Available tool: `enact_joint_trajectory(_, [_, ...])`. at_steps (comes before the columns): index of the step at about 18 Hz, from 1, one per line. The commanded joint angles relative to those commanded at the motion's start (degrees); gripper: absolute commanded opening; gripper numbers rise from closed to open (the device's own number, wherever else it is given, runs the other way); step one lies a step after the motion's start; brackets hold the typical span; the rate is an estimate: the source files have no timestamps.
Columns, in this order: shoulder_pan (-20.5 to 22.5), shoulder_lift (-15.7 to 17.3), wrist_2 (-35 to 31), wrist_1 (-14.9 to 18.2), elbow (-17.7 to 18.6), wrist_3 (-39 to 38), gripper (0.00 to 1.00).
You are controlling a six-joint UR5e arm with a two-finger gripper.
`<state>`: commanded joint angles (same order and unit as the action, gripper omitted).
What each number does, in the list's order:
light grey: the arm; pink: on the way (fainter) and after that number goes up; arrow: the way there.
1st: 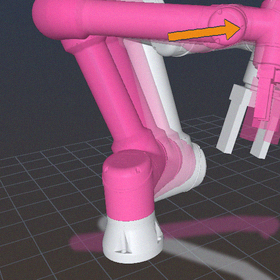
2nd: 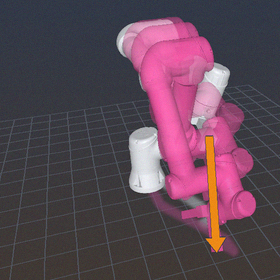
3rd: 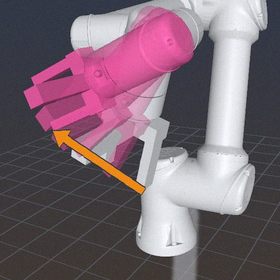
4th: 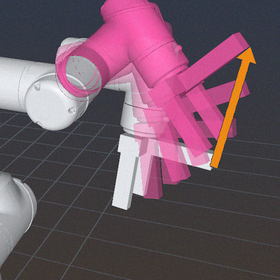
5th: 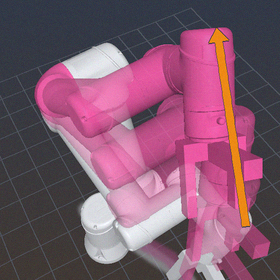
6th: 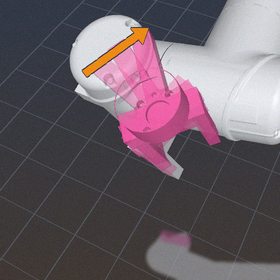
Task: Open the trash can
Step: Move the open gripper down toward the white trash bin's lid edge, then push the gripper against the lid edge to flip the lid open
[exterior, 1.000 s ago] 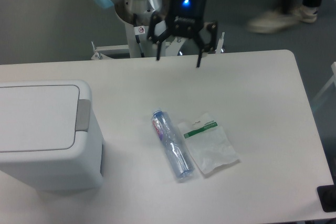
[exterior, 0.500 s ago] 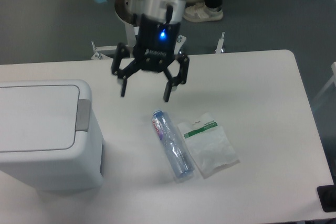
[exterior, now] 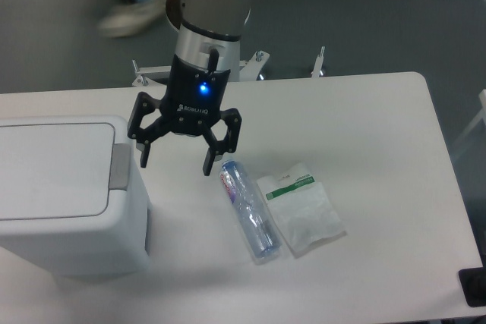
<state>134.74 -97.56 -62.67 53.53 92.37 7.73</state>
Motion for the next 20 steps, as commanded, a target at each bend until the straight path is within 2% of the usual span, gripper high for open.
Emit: enact_joint_trajectory(20, [-1.1, 0.2, -0.1, -0.6, 2.5, 0.2, 1.00])
